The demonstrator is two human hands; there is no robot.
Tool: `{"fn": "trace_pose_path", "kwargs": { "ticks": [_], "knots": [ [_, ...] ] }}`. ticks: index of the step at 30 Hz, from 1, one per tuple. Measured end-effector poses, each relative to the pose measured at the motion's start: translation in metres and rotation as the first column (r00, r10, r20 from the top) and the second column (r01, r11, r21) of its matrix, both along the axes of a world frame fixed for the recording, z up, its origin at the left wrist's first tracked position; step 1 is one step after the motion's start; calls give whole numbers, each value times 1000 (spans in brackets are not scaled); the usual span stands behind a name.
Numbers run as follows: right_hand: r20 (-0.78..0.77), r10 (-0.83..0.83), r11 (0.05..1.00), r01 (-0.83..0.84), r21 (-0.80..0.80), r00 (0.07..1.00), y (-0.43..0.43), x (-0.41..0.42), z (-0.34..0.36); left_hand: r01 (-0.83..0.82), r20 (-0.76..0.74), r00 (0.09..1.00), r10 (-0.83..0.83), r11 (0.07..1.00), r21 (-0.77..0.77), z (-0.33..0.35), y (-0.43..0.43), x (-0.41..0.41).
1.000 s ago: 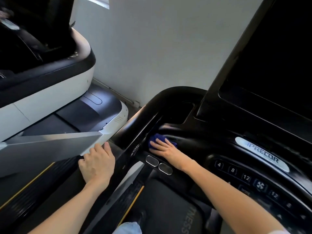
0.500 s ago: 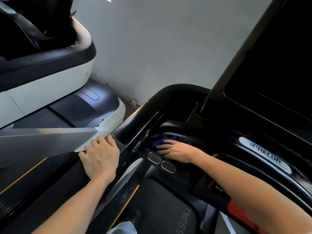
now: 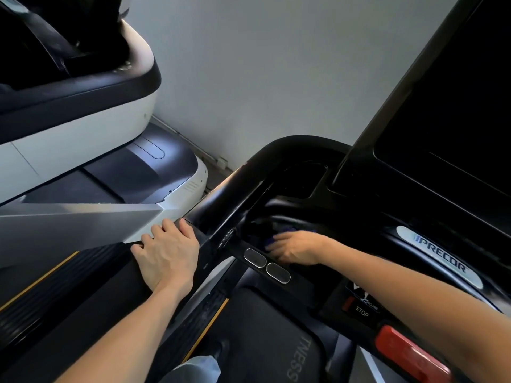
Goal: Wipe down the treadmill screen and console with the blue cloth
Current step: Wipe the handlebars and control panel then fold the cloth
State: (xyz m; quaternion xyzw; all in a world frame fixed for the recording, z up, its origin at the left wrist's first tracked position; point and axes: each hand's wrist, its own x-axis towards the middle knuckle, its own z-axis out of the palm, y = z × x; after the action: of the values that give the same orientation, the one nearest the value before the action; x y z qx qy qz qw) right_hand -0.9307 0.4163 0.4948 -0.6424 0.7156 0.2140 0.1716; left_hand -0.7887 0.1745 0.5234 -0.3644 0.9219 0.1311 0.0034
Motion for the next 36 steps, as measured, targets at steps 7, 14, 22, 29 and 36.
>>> {"fn": "trace_pose_path", "kwargs": {
  "ticks": [7,14,22,29,36],
  "knots": [
    [-70,-82,996,85,36,994,3,-2,11,-5,-18,1000,6,1000,10,1,0,0],
    [-124,84,994,-92,-64,989,-6,-4,4,-6,-27,1000,6,1000,7,0,-2,0],
    [29,112,989,-109,-97,993,-11,-6,-13,7,-5,1000,-7,1000,-5,0,-1,-1],
    [48,-427,809,405,-425,903,-33,-13,14,15,7,1000,-14,1000,-16,1,-2,-1],
    [340,-786,333,816,-472,517,-85,36,1,10,2,1000,-10,1000,-16,-1,-1,-2]
  ]
}}
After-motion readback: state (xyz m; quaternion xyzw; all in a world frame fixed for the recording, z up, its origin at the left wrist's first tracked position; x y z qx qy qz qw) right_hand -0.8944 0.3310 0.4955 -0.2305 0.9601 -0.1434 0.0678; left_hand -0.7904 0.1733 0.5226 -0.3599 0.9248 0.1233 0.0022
